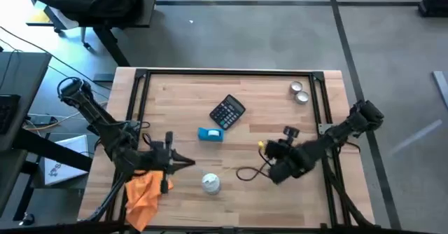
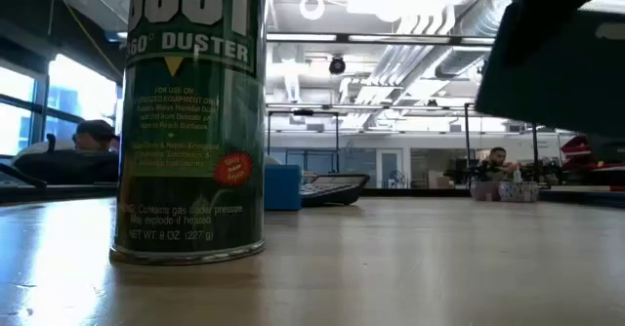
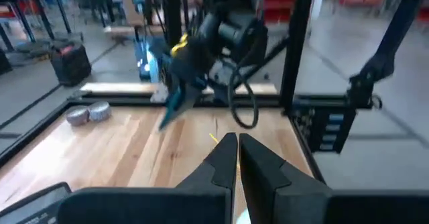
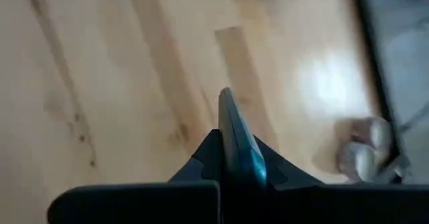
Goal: Apply microfiber cloth
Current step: Wipe the front of the cellphone using microfiber cloth
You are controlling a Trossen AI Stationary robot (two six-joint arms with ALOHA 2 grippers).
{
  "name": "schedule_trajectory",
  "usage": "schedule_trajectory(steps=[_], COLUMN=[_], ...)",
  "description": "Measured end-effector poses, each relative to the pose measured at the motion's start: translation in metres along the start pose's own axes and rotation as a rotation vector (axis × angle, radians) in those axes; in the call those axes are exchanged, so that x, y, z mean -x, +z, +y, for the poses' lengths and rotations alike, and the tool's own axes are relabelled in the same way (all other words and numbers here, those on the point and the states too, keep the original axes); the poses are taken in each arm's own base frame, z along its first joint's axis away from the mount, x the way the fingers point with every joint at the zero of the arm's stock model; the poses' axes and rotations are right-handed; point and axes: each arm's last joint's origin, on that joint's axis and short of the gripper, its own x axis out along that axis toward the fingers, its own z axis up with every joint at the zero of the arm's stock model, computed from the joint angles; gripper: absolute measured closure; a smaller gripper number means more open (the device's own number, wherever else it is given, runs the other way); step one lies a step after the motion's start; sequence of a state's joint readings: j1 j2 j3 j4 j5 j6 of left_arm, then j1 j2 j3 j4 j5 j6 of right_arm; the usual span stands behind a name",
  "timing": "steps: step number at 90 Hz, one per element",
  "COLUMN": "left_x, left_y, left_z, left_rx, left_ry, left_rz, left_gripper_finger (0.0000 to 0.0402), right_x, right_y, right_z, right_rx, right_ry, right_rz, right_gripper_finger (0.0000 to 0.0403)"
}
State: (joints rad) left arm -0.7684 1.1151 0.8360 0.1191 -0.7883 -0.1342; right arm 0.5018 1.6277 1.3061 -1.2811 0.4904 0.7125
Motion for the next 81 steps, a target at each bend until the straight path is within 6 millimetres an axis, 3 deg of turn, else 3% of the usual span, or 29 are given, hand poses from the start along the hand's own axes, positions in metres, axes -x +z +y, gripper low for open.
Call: schedule_trajectory(steps=[8,21,37,64,81], left_x=[0.008,0.018,0.023,0.024,0.021], left_y=[-0.018,-0.053,-0.082,-0.113,-0.122], left_z=[0.011,0.024,0.036,0.057,0.062], left_rx=[0.015,0.038,0.053,0.157,0.243], left_ry=[-0.002,-0.006,0.065,0.362,0.372], left_rz=[-0.038,-0.007,-0.018,-0.046,-0.039], left_gripper_finger=[0.0401,0.0401,0.0401,0.0401,0.0401], right_x=[-0.024,-0.059,-0.087,-0.105,-0.108], right_y=[0.000,-0.017,-0.030,-0.032,-0.031], right_z=[-0.005,-0.017,-0.029,-0.035,-0.039], right_rx=[0.036,0.052,0.003,-0.027,-0.027], right_ry=[0.034,-0.013,-0.059,-0.051,-0.024], right_rz=[0.072,0.211,0.292,0.270,0.304], right_gripper_finger=[0.0403,0.0403,0.0403,0.0398,0.0343])
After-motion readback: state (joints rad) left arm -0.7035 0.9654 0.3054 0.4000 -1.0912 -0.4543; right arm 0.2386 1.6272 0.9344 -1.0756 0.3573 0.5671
